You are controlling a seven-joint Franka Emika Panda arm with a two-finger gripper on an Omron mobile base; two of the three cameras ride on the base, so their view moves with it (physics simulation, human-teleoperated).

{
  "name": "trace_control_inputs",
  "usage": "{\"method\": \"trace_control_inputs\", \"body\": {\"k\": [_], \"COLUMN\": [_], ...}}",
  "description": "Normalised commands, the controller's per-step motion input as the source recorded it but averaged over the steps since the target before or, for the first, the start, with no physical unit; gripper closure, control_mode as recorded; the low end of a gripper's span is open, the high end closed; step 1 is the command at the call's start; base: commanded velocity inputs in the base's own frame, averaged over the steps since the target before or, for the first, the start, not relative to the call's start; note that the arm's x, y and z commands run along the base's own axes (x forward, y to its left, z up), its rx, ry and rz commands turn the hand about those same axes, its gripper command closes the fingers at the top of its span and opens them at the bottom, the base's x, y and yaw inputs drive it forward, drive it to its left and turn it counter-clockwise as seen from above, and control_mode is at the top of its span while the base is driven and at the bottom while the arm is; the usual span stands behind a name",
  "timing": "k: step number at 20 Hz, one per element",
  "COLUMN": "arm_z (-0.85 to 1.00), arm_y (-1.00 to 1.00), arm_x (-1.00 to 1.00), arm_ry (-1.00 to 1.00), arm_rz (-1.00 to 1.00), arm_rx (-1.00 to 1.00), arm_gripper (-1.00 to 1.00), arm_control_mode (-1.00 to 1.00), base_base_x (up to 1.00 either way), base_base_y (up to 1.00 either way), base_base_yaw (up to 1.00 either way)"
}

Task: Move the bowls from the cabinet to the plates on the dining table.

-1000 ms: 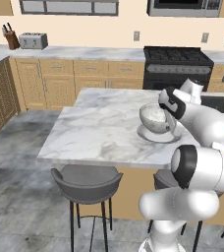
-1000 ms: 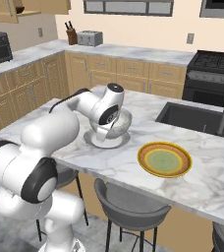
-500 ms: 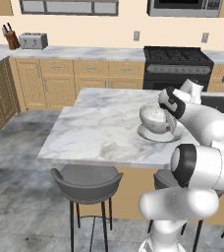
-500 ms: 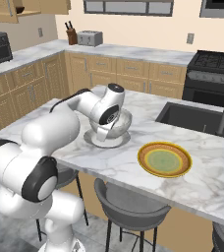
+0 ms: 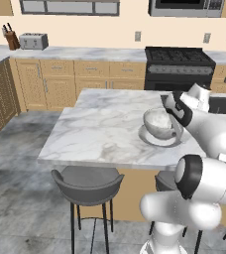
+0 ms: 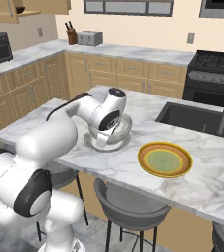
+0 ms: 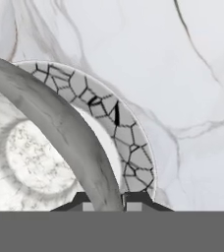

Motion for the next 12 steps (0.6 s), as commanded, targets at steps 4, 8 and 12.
{"method": "trace_control_inputs", "body": {"k": [4,8,12], "arm_z": [-0.29,-0.31,-0.21], "arm_y": [0.14,0.22,0.13], "arm_x": [-0.09,0.15,0.13], "arm_ry": [-0.07,-0.09,-0.02], "arm_rz": [-0.02,-0.04,-0.03], "arm_rx": [-0.01,-0.01,-0.01], "arm_gripper": [1.00,1.00,1.00], "arm_control_mode": [-1.00,-1.00,-1.00], "base_base_x": [0.00,0.00,0.00], "base_base_y": [0.00,0.00,0.00], "base_base_yaw": [0.00,0.00,0.00]}}
